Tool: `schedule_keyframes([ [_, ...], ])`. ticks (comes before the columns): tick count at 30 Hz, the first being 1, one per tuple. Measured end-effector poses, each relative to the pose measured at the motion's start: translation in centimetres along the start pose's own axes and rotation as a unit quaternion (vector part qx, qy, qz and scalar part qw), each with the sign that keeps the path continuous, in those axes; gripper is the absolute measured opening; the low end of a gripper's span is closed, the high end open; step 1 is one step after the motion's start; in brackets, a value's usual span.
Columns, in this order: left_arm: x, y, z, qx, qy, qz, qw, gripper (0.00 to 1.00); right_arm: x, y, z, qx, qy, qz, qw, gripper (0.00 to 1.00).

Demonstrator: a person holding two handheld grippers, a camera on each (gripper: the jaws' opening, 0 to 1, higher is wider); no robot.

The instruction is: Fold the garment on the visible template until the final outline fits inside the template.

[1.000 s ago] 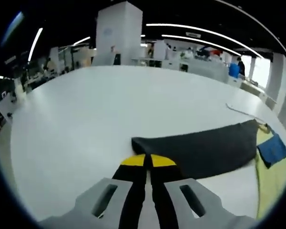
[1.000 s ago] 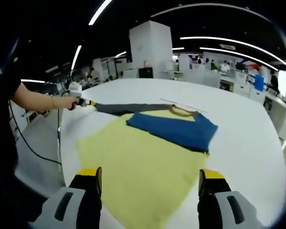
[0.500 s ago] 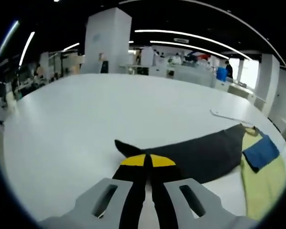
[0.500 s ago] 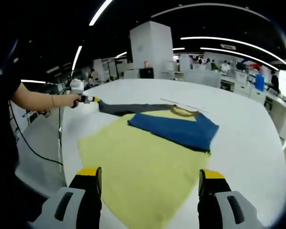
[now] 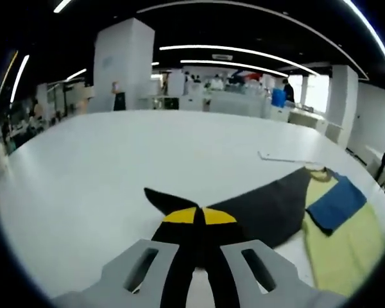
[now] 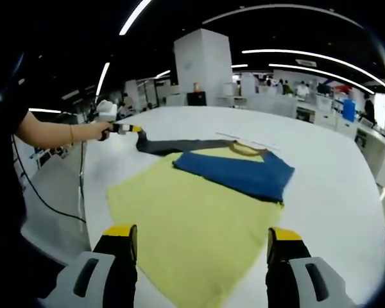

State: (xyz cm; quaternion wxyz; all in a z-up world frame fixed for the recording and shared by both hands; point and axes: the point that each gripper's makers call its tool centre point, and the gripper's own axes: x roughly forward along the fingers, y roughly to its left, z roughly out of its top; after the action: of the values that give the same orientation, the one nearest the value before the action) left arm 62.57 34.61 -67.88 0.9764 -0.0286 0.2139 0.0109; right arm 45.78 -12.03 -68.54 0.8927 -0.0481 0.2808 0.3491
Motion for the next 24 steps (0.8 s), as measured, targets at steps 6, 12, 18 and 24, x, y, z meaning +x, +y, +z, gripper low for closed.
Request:
schedule_keyframes([
  [6, 0.5, -2.5, 1.1, 0.021, -0.011, -0.027, 0.9994, 0.0, 0.0, 0.3, 0.0, 0.0, -0.003, 0.005, 1.0, 0.83],
  [12, 0.9, -4.4, 1.7, 0.017, -0.016, -0.048, 0.9986, 0.0, 0.0, 0.4, -0.3, -0.001, 0.002, 0.005, 1.0, 0.83],
  [18, 1.3, -6.3, 2.2, 0.012, -0.018, -0.07, 0.9973, 0.0, 0.0, 0.4, -0.4, 0.003, 0.002, 0.004, 1.0, 0.83],
  [24, 1.6, -8.0, 2.6, 0.011, -0.021, -0.084, 0.9962, 0.0, -0.1, 0.4, -0.5, 0.005, 0.002, 0.004, 1.0, 0.83],
])
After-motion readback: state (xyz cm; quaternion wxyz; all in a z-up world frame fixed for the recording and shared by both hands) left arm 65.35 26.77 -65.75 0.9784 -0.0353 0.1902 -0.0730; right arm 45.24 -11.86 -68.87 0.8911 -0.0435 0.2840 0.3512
